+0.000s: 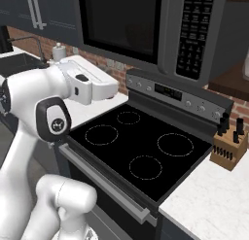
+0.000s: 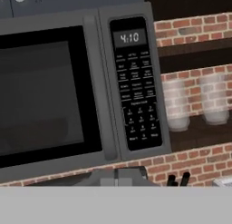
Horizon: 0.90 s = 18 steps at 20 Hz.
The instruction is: Pick the cucumber from the sink and place it in the bowl. Then pick the bowl and place it in the microwave. Then close the microwave door and press the start button.
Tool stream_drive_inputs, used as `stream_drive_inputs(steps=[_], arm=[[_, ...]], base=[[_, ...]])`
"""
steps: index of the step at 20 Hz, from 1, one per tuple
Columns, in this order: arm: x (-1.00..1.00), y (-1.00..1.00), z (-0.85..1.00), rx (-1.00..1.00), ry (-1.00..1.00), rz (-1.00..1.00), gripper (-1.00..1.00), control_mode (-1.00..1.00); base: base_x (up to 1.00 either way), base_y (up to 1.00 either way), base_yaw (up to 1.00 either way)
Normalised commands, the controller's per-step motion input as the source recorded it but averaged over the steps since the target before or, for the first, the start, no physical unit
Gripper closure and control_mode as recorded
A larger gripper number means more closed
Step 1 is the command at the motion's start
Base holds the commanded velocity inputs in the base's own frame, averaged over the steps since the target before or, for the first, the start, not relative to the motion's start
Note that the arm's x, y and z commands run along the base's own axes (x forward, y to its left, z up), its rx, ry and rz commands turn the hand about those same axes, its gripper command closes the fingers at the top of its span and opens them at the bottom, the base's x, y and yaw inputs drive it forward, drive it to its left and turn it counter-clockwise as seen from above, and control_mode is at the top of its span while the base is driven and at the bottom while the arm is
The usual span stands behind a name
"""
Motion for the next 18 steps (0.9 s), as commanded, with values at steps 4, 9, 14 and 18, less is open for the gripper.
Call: stream_drive_inputs(steps=[4,9,14,18], arm=[[-0.26,-0.29,0.0,0.0,-0.04,0.06,1.0,-1.0],[-0.24,-0.23,0.0,-0.03,-0.03,0.07,1.0,-1.0],[-0.02,-0.08,0.0,-0.03,0.0,0.04,1.0,-1.0],[0.0,-0.1,0.0,-0.02,0.01,0.0,1.0,-1.0]], base=[[0.0,0.0,0.0],[0.0,0.0,0.0],[0.0,0.0,0.0],[0.0,0.0,0.0]])
